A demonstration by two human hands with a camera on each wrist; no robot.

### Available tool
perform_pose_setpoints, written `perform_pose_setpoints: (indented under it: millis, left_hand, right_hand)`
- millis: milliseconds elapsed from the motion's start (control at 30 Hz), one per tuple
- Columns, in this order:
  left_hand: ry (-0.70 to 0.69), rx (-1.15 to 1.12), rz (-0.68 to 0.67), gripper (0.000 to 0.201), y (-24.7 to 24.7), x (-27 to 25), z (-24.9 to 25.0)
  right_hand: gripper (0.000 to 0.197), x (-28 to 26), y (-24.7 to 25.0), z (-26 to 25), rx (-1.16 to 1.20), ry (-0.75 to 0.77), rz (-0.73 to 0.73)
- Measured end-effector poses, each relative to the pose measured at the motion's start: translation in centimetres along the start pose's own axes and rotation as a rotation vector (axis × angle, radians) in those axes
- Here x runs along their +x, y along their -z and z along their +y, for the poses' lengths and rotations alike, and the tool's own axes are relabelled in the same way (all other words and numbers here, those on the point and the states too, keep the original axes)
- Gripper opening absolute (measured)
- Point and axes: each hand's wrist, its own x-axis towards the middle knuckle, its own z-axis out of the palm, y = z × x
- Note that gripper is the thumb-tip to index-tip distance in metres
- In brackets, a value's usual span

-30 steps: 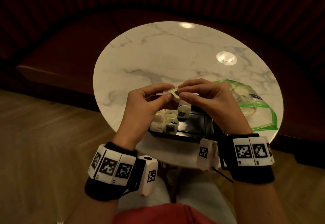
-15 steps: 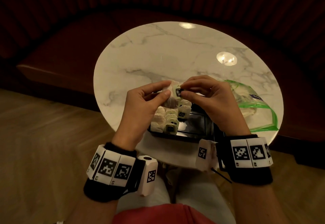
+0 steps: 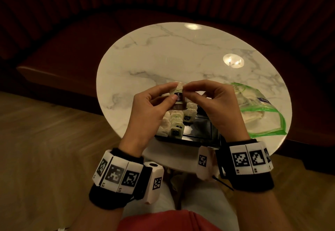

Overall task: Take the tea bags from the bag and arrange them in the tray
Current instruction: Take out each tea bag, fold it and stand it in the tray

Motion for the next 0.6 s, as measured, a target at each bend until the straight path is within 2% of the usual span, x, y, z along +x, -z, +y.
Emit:
perform_pose_setpoints:
  millis: [100,200,367,600]
  left_hand:
    - [0.005,-0.012,0.003,0.030,0.24,0.09,-0.13]
    - [0.004,-0.017,-0.010,0.034,0.32,0.18,-0.18]
    - [0.021,-0.050,-0.043,0.038,0.19,0.15,-0.09]
    - [0.014,0.001,-0.047,0.026,0.07,0.06,-0.14]
  right_hand:
    - [0.016,0.09,0.49,0.14,0.104,-0.036,0.084]
    - [0.015,0.07,0.75,0.29,0.088,-0.085,0.118]
    - [0.017,-0.06,0.54,0.01,0.108,-0.178,0.000]
    - [0.013,-0.16,0.51,-0.19,0.132,-0.197,-0.092]
